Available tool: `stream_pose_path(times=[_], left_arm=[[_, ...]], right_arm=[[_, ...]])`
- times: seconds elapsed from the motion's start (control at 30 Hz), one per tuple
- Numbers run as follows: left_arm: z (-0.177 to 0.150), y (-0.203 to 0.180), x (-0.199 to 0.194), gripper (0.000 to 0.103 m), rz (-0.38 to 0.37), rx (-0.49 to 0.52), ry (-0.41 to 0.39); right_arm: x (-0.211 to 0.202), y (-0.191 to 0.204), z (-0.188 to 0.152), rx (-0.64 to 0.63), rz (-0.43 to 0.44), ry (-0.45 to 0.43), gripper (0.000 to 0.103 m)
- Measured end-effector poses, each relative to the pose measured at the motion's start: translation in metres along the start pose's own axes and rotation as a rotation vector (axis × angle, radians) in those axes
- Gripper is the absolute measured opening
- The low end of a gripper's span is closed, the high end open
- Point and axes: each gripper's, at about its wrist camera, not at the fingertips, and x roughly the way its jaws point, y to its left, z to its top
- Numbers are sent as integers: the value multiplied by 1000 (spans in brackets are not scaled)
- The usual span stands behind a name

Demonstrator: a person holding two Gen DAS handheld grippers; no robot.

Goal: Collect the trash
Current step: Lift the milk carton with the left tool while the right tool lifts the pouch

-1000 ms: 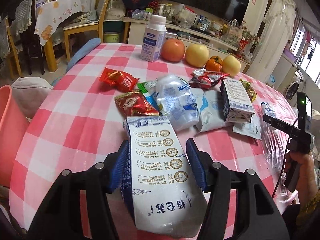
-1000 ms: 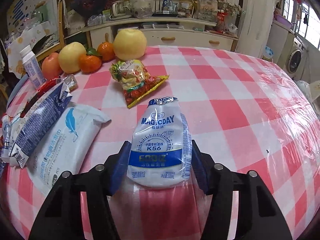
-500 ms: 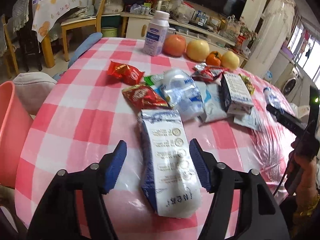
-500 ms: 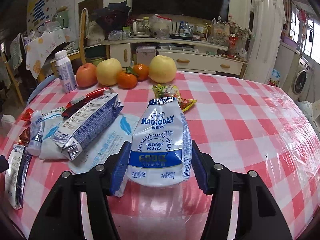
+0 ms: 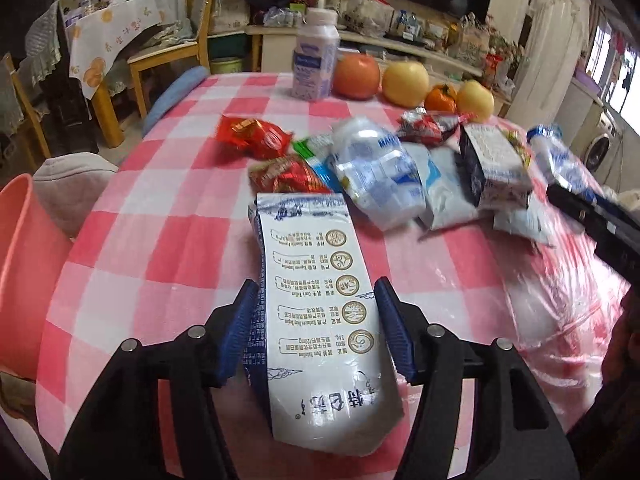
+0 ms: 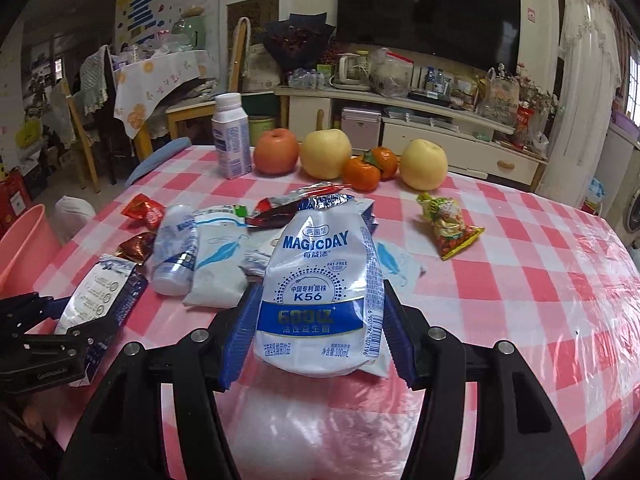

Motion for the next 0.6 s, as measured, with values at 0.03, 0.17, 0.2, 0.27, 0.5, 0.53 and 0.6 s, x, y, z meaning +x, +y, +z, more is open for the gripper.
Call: stream_pose_path(times=[0.03, 0.17, 0.2, 0.27, 0.5, 0.53, 0.6], left_arm=[[2, 4, -5, 60, 3, -9, -14], [15, 33, -29, 21, 23, -88, -83], [18, 47, -36, 21, 26, -126, -98], [20, 72, -46, 21, 35, -194, -129], [18, 140, -57, 21, 69, -350, -159], [17, 146, -57, 21, 46, -358, -151], [16, 151, -55, 32, 18, -371, -135]], right_arm=[[-2, 6, -1, 2, 21, 4, 59], [-6, 39, 1, -11, 105, 13, 59], [-8, 49, 3, -16, 128, 13, 59], [-12, 71, 5, -28, 172, 10, 59], [-14, 136, 16, -53, 289, 0, 59], [-14, 139, 16, -50, 291, -1, 59], [-15, 142, 14, -52, 280, 0, 59]])
